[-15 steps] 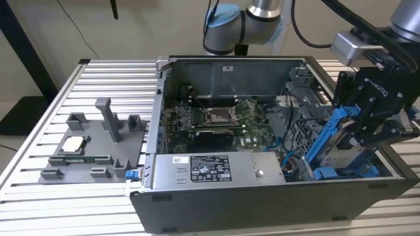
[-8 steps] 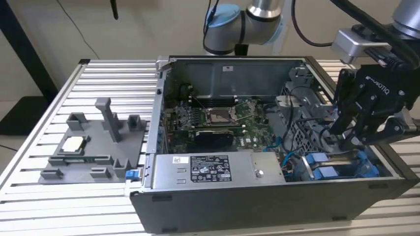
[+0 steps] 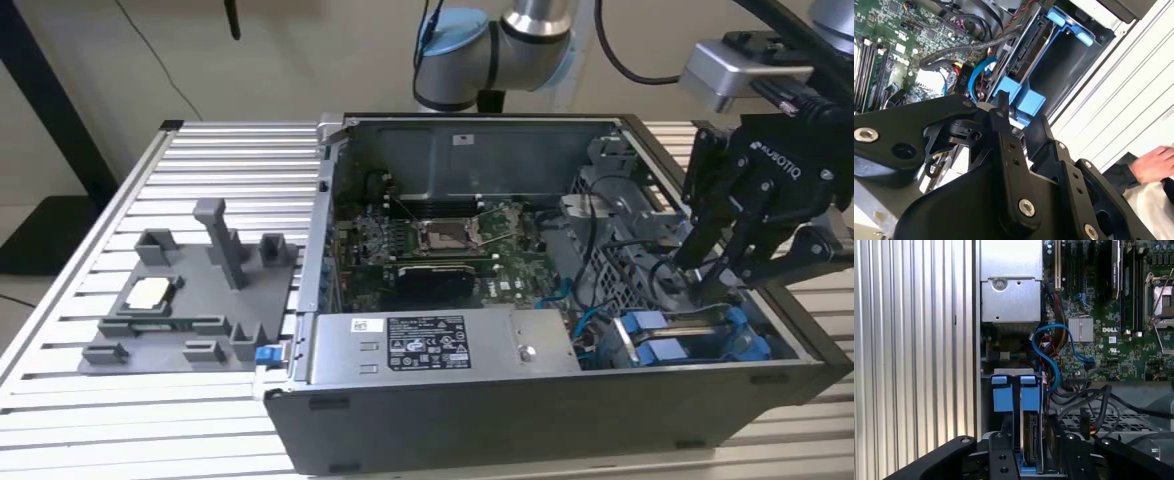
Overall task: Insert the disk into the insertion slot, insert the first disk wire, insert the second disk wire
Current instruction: 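Insert the disk into the insertion slot, then insert the first disk wire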
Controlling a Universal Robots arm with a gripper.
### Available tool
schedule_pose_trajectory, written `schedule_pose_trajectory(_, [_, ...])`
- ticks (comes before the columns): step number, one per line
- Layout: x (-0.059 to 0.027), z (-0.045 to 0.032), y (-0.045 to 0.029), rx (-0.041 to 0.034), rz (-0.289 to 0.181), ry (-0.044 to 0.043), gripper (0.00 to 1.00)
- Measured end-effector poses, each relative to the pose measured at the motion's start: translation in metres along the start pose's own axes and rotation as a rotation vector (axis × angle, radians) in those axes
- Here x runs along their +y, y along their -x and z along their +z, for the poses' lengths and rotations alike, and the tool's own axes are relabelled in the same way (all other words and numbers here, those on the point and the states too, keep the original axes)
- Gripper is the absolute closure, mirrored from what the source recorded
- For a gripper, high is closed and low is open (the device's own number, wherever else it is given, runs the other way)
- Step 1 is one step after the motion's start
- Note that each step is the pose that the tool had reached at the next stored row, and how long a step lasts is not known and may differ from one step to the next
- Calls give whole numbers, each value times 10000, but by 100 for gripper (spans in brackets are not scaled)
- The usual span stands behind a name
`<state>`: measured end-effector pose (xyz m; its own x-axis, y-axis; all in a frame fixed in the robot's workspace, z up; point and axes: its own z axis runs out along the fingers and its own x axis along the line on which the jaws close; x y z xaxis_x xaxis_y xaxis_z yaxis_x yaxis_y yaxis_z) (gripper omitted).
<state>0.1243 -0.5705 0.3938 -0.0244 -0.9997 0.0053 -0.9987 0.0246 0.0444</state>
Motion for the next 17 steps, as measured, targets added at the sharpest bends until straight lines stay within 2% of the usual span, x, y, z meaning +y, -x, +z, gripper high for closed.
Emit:
schedule_pose_trajectory(5, [48, -15, 19, -15, 0, 0, 59])
schedule_pose_trajectory(8, [65, -16, 59, -38, -2, 0, 59])
schedule_pose_trajectory(10, [66, -16, 96, -75, -4, 1, 59])
schedule_pose_trajectory(11, [67, -17, 109, -124, -6, 2, 59])
schedule_pose_trajectory(12, [68, -17, 116, -238, -10, 5, 59])
schedule_pose_trajectory(16, [68, -15, 134, -941, -41, 23, 59])
schedule_pose_trajectory(17, [68, -10, 139, -1053, -46, 25, 59])
